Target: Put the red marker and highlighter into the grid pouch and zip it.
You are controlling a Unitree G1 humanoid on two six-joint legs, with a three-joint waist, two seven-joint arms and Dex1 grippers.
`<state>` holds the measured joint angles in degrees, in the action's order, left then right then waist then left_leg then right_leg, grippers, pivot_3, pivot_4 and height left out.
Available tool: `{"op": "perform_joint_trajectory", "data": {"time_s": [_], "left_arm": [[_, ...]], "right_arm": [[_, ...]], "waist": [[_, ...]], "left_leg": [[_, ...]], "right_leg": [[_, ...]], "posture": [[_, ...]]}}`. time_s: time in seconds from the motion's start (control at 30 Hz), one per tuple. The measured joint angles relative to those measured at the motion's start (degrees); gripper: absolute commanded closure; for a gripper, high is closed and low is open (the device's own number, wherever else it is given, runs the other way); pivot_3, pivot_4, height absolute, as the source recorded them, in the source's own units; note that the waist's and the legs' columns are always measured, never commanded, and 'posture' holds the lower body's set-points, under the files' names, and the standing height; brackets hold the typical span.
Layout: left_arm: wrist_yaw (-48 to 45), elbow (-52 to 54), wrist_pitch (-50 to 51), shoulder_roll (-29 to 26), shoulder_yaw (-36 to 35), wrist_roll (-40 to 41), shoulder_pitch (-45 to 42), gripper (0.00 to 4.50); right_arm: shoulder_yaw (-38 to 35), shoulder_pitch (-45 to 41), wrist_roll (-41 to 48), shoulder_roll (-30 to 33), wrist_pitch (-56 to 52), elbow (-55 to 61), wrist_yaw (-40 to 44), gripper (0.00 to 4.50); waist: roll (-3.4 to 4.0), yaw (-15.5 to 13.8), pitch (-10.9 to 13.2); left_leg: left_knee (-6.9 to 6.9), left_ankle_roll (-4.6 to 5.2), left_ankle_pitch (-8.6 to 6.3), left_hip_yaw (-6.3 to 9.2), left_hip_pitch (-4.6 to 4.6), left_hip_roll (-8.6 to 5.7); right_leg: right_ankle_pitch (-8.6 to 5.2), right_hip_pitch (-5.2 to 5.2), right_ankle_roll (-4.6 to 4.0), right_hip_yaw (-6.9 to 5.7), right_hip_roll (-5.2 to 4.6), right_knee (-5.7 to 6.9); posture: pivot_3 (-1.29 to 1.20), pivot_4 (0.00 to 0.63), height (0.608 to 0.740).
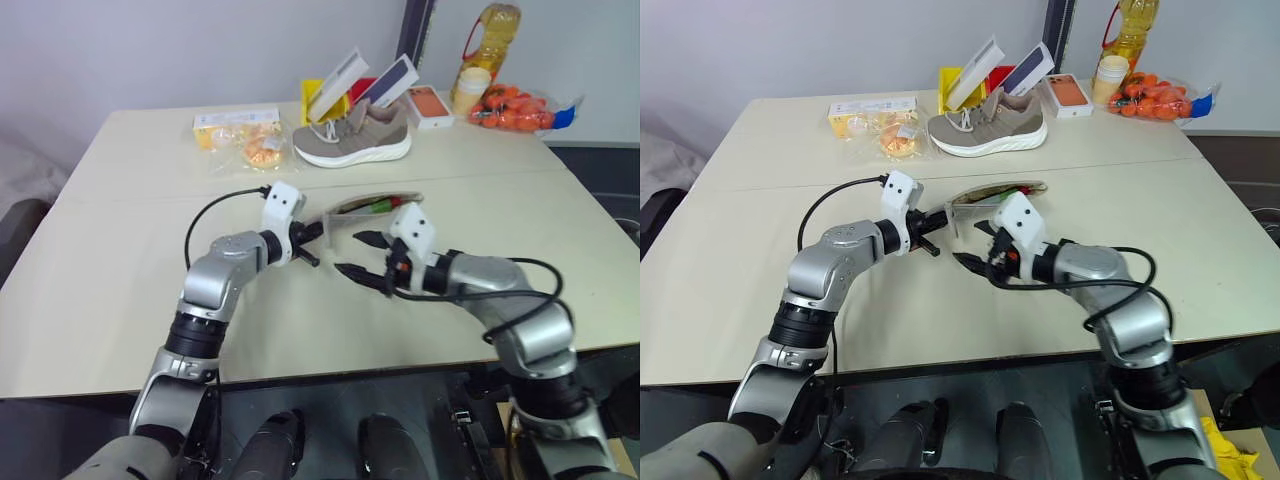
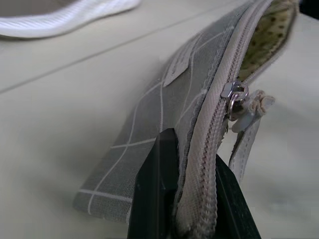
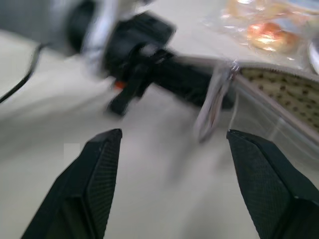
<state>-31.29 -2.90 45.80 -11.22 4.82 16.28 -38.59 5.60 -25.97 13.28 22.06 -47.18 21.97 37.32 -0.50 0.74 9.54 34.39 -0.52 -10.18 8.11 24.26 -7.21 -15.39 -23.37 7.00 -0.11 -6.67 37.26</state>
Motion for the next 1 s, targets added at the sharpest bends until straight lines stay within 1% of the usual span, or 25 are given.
{"op": "perform_joint_trajectory", "data": {"time_s": [0.1,0.23,0.27,0.3,0.37,0.4,0.47,0.6,0.73,0.83,0.9,1.0], "left_arm": [[0.25,0.75,2.75,0.36,-0.09,1.28,-0.24,4.50],[0.85,1.25,4.59,1.16,-0.47,2.43,-0.31,4.50],[1.00,1.44,4.91,1.15,-0.64,2.60,-0.31,4.50],[1.18,1.58,5.04,1.16,-0.78,2.71,-0.31,4.50],[1.51,1.84,5.11,1.16,-0.83,2.79,-0.30,4.50],[1.59,1.94,5.13,1.17,-0.83,2.88,-0.30,4.50],[1.66,2.02,5.13,1.24,-0.81,2.99,-0.26,4.50],[2.22,2.61,4.55,1.22,-0.75,2.88,0.02,4.50],[2.90,2.37,-1.42,-0.14,1.27,-0.19,0.46,4.50],[2.73,0.40,-10.01,-2.66,3.06,-4.14,1.92,4.50],[2.59,-0.58,-12.71,-3.32,3.44,-5.26,2.55,4.50],[1.61,-1.46,-19.10,-5.96,4.09,-7.82,4.59,4.50]], "right_arm": [[0.82,-1.68,-1.86,-2.15,-0.04,-3.25,-4.77,1.03],[1.83,-2.43,-3.30,-4.13,0.42,-6.37,-8.27,1.03],[1.89,-2.45,-3.39,-4.44,0.46,-6.74,-8.78,1.58],[1.95,-2.47,-3.39,-4.93,0.46,-7.15,-9.10,1.90],[2.01,-2.49,-3.09,-5.49,0.46,-7.44,-9.34,2.93],[2.00,-2.55,-2.94,-5.81,0.46,-7.50,-9.47,3.57],[2.00,-2.73,-2.89,-6.06,0.45,-7.50,-9.69,4.47],[1.93,-3.26,-2.89,-5.87,0.34,-7.55,-10.05,4.47],[1.06,-3.35,-2.85,-4.18,0.59,-7.54,-9.88,4.47],[-0.62,-3.73,-2.72,-0.11,1.22,-7.03,-9.02,4.47],[-1.91,-3.78,-2.74,1.25,1.33,-6.90,-8.84,4.47],[-4.04,-3.84,-3.12,6.76,1.95,-7.67,-8.69,4.47]], "waist": [[0.00,-0.10,0.00],[0.00,-0.08,0.00],[0.00,-0.04,0.00],[0.00,-0.02,0.00],[0.00,0.00,0.00],[0.00,0.00,0.00],[0.00,0.00,0.00],[0.00,-0.03,0.00],[0.00,-0.05,0.00],[0.00,-0.09,0.00],[0.00,-0.10,0.00],[0.00,-0.11,0.00]], "left_leg": [[-0.01,-0.01,0.00,0.00,0.01,-0.02],[-0.01,-0.01,0.01,0.00,0.01,-0.02],[-0.01,-0.01,0.01,0.00,0.00,-0.02],[-0.01,-0.01,0.01,0.00,0.00,-0.02],[-0.01,-0.01,0.01,-0.01,0.00,-0.02],[-0.02,-0.01,0.01,0.00,0.00,-0.02],[-0.01,-0.01,0.01,0.00,0.00,-0.02],[-0.01,-0.01,0.00,0.00,0.01,-0.02],[-0.01,-0.01,0.00,-0.02,0.00,-0.02],[-0.03,-0.01,0.00,-0.05,0.01,-0.03],[-0.05,-0.01,0.00,-0.04,0.01,-0.02],[-0.06,-0.01,0.00,-0.07,0.02,-0.03]], "right_leg": [[0.00,0.00,0.00,0.01,-0.01,-0.01],[0.00,0.00,0.00,0.02,-0.01,-0.01],[0.00,0.00,0.00,0.02,0.00,-0.01],[0.00,0.00,0.00,0.02,0.00,-0.01],[0.00,-0.01,0.00,0.02,0.00,-0.01],[0.00,-0.01,0.00,0.02,0.00,-0.01],[0.00,-0.01,0.00,0.02,0.00,0.00],[0.00,-0.01,0.00,0.02,0.00,-0.01],[0.01,-0.01,-0.01,0.02,0.00,-0.01],[0.01,-0.02,-0.01,0.03,-0.02,-0.01],[0.01,-0.03,-0.01,0.03,-0.02,-0.02],[0.00,-0.04,-0.01,0.04,-0.05,-0.04]], "posture": [[0.00,0.150,0.740],[0.00,0.150,0.740],[0.00,0.150,0.740],[0.00,0.150,0.740],[0.00,0.150,0.740],[0.00,0.150,0.740],[0.00,0.150,0.740],[0.00,0.150,0.740],[0.00,0.150,0.740],[0.00,0.150,0.740],[0.00,0.150,0.740],[0.00,0.150,0.740]]}}
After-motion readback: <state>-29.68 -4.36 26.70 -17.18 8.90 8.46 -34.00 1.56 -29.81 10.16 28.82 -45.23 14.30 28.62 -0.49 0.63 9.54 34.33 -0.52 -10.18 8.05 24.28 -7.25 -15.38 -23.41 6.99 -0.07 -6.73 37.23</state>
